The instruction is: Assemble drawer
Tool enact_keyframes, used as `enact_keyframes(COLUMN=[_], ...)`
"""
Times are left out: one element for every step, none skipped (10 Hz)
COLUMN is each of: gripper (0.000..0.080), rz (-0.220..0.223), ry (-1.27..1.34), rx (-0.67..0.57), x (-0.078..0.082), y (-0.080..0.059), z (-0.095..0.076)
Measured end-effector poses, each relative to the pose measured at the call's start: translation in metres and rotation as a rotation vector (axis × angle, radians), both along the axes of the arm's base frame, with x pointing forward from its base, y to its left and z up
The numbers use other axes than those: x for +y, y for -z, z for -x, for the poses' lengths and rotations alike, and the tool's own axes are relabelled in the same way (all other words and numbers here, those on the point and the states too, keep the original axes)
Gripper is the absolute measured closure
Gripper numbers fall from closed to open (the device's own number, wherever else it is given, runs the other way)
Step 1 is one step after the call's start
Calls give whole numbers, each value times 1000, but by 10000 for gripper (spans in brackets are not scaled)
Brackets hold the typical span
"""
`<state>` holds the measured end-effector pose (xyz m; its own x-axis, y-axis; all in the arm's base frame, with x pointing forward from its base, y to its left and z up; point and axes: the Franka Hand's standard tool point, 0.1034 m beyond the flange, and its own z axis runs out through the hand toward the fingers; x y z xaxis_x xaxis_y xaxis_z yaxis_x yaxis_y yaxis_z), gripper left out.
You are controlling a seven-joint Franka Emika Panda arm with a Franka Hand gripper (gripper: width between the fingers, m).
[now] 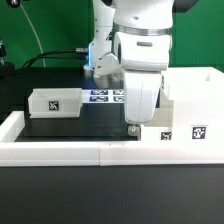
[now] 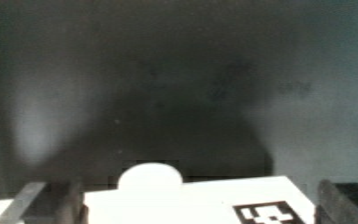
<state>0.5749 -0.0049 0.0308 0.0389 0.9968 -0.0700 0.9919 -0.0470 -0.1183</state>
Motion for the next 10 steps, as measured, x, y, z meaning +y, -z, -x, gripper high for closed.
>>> enact_keyframes(gripper=[150, 150, 150, 150, 150, 150, 150, 150, 150, 150], rz=[1, 1, 1, 2, 5, 5, 4, 3, -1, -3], ry=[3, 2, 2, 3, 8, 12, 14, 15, 17, 15], rx=[0, 0, 0, 1, 6, 9, 14, 15, 14, 23], x=[-1, -1, -1, -2, -6, -9, -10, -11, -11, -9], y=[0, 0, 0, 0, -2, -2, 0, 2, 5, 8], z=[0, 0, 0, 1, 7, 15, 22, 26, 31, 36])
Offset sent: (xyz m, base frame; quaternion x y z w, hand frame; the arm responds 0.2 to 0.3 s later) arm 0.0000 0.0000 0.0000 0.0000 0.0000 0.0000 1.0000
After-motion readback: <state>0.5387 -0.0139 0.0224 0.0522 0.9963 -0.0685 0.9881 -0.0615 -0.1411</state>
